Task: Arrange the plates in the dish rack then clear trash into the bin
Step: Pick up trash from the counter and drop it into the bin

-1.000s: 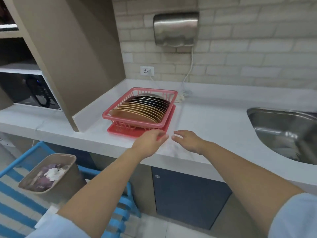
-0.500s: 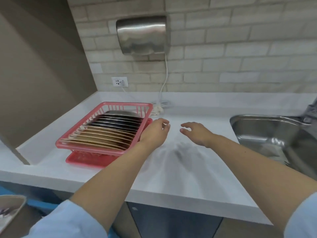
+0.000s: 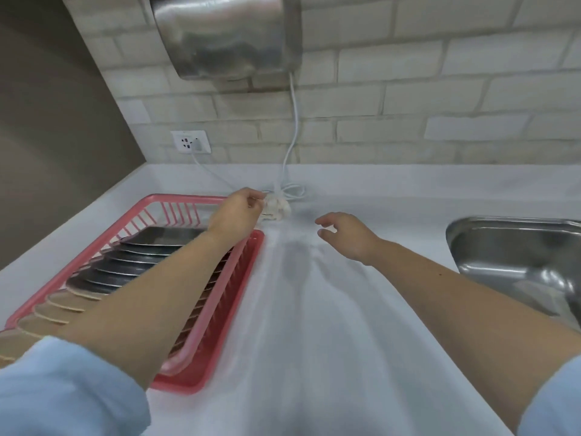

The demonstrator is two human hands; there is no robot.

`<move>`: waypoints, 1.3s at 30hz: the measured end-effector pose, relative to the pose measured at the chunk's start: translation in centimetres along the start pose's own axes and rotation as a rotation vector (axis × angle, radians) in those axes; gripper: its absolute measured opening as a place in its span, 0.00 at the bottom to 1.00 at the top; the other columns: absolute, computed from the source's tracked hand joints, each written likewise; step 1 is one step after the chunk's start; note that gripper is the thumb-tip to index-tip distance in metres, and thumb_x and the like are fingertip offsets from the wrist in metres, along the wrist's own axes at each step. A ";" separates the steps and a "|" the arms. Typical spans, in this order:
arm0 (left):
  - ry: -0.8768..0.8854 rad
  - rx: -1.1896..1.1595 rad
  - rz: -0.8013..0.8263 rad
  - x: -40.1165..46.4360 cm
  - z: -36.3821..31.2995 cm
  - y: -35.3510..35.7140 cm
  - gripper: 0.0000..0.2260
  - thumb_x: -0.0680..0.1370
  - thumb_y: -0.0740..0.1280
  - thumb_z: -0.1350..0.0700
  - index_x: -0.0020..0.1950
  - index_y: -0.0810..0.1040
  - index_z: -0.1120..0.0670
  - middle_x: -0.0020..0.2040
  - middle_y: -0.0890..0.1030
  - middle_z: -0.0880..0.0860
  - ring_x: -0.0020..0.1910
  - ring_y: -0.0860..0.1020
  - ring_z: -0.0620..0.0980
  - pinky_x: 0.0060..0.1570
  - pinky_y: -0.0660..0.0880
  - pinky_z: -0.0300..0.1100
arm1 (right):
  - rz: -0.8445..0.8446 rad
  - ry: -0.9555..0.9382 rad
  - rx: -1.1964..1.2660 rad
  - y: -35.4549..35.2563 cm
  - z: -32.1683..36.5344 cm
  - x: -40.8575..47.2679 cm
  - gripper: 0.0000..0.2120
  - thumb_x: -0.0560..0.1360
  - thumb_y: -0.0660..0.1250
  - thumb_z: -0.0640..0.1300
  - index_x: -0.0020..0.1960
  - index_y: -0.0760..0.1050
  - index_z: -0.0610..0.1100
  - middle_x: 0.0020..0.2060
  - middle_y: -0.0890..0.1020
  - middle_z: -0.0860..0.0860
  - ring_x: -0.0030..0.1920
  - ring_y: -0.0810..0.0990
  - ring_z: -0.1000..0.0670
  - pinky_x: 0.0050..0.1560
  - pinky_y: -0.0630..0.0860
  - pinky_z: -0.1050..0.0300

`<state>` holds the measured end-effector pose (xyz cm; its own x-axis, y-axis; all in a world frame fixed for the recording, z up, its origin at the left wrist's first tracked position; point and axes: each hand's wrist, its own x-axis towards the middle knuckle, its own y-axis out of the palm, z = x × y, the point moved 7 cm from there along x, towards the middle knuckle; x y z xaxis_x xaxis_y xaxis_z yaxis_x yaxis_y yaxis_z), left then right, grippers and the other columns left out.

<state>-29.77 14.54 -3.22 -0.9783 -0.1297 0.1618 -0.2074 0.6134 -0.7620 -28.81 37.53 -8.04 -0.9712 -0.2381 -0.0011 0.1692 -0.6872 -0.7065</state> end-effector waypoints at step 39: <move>-0.423 0.659 0.820 20.0 11.4 5.7 0.26 0.70 0.77 0.47 0.66 0.74 0.39 0.54 0.75 0.44 0.55 0.80 0.51 0.60 0.77 0.50 | -0.030 -0.687 -0.870 9.3 3.4 22.7 0.26 0.59 0.78 0.48 0.57 0.81 0.52 0.47 0.81 0.52 0.46 0.77 0.43 0.44 0.56 0.52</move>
<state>-50.54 6.52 -11.48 -0.7151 -0.2067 -0.6678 0.6586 0.1212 -0.7427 -48.75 23.37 -12.26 -0.6280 -0.7446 0.2264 -0.2894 -0.0466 -0.9561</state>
